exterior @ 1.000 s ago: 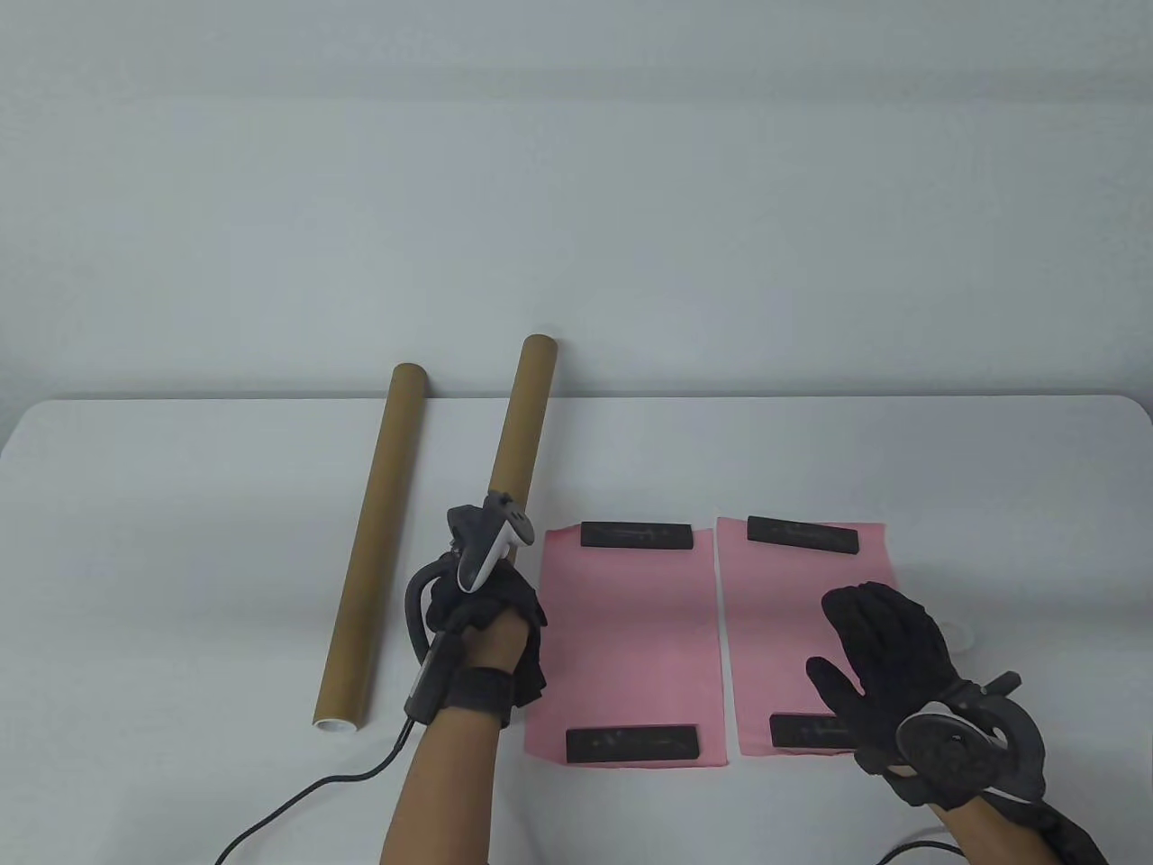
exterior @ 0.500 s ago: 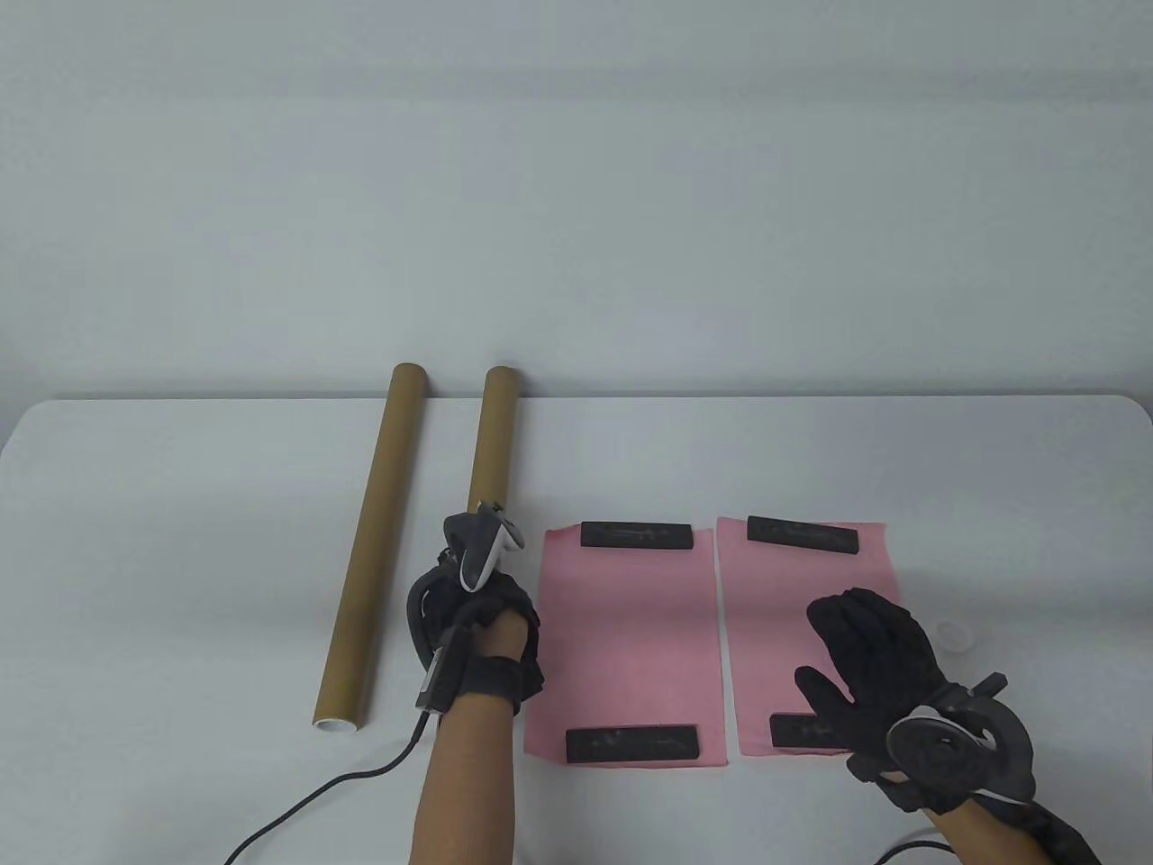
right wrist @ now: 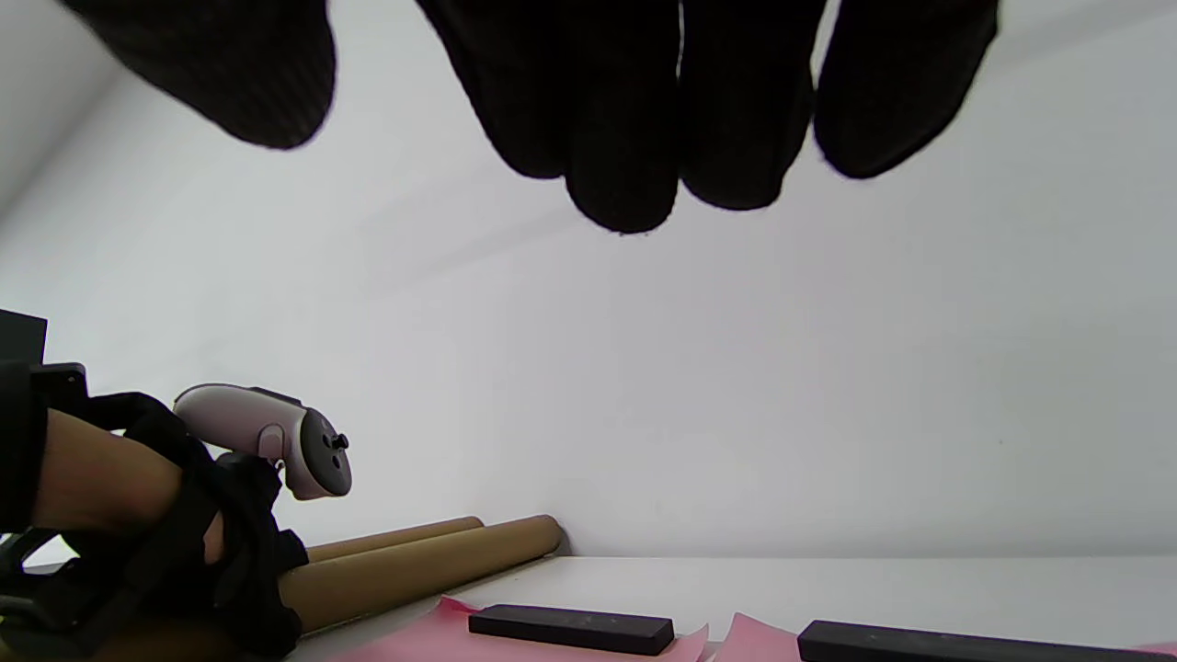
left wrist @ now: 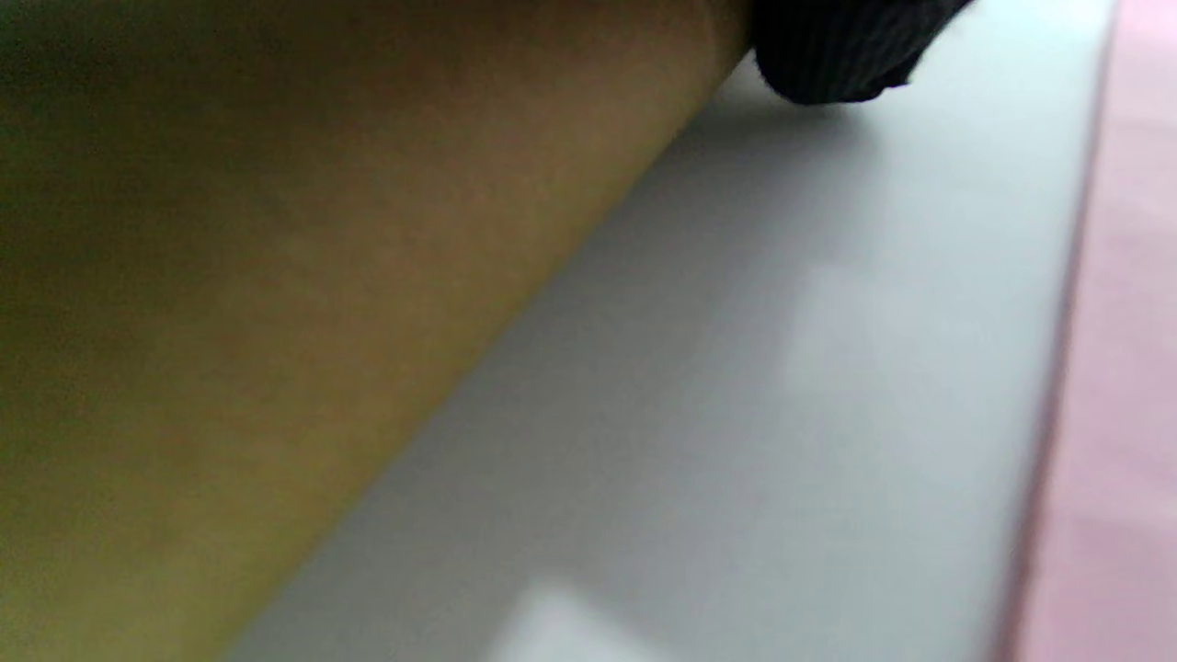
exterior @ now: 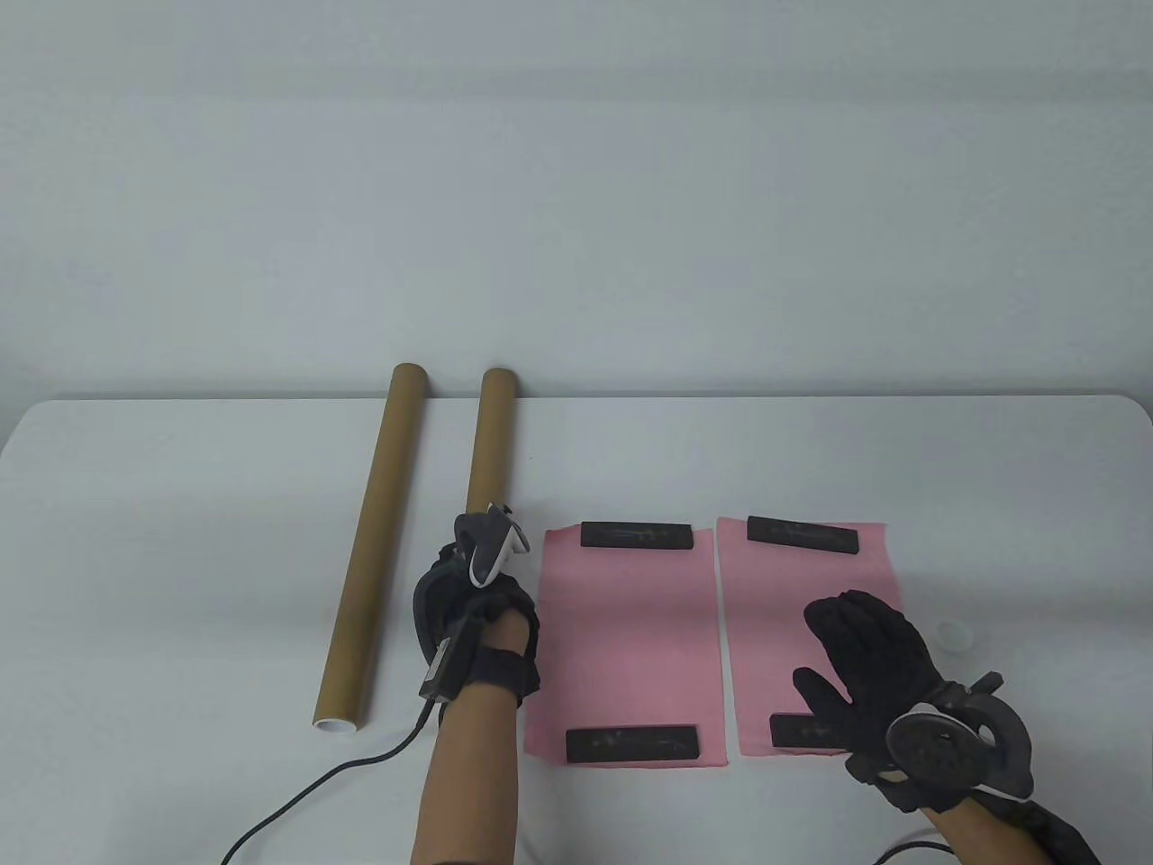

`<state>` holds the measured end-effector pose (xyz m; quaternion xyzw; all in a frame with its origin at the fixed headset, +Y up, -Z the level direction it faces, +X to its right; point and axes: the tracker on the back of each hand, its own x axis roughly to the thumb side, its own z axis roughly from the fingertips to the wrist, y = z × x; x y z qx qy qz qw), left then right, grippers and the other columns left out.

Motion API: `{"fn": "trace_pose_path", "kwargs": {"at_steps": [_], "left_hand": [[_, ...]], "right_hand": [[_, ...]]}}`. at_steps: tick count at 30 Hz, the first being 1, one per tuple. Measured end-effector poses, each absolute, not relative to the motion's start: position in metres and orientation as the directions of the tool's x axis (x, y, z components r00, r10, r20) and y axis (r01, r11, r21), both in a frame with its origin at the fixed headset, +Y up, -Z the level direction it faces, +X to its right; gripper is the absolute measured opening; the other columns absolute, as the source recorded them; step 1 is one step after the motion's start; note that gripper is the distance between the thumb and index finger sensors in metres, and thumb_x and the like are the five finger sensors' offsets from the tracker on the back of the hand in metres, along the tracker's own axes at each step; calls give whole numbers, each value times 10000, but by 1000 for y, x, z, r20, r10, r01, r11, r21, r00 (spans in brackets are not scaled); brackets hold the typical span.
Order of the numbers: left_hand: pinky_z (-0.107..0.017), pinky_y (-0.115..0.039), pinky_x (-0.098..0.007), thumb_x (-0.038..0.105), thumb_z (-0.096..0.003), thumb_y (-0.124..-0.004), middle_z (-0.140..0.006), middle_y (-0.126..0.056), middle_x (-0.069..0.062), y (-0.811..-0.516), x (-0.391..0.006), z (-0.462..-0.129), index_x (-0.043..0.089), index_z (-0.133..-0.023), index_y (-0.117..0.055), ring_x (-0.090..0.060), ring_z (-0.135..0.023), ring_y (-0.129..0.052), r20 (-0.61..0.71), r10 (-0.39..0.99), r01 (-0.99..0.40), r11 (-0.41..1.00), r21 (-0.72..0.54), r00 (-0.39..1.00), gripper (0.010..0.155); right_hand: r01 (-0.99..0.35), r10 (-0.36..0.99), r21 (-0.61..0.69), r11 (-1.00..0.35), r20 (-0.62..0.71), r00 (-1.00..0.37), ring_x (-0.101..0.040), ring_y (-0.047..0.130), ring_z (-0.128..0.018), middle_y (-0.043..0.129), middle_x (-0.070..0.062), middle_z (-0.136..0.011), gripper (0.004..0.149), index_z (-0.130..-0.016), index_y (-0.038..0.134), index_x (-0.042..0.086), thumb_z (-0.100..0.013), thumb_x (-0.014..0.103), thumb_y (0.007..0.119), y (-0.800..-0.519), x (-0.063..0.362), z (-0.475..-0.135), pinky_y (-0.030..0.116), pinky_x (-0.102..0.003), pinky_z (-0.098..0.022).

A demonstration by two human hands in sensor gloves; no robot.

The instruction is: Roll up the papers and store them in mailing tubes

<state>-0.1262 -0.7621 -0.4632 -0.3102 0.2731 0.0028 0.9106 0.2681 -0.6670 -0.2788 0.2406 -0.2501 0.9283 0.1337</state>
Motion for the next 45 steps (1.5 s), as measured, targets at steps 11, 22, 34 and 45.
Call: {"fn": "trace_pose_path", "kwargs": {"at_steps": [11, 22, 34, 45], "left_hand": [[-610, -761, -404, 600, -439, -655, -1037, -410, -133, -761, -132, -468, 165, -1013, -33, -292, -849, -761, -500, -151, -186, 807, -560, 853, 952], [-716, -689, -490, 667, -394, -717, -1095, -252, -162, -734, -126, -456, 141, -1018, 6, -349, -1000, -602, -443, -145, -142, 821, -553, 885, 1090], [-807, -474, -638, 687, -378, -739, -1145, -116, -165, -661, -91, -386, 157, -1033, 8, -472, -1133, -334, -183, -118, 56, 948, -315, 976, 1126], [-816, -426, -591, 646, -352, -806, -1188, -338, -80, -659, -88, -313, 265, -1095, -261, -417, -1155, -390, 201, -40, 17, 993, 117, 979, 997]], "right_hand": [[-364, 135, -388, -847, 505, -852, -517, 774, -936, 786, -193, -996, 722, -1042, 676, 59, -531, 570, 705, -668, 268, -281, 685, -681, -626], [-356, 128, -386, -851, 504, -854, -519, 771, -939, 784, -192, -999, 720, -1043, 675, 60, -532, 567, 705, -668, 268, -281, 678, -687, -628], [-358, 123, -390, -849, 512, -850, -521, 768, -941, 777, -196, -1005, 726, -1047, 668, 59, -531, 567, 705, -668, 267, -280, 665, -698, -630], [-362, 134, -366, -857, 519, -844, -538, 732, -974, 746, -203, -1032, 736, -1060, 647, 59, -527, 562, 717, -670, 265, -281, 592, -709, -660]]}}
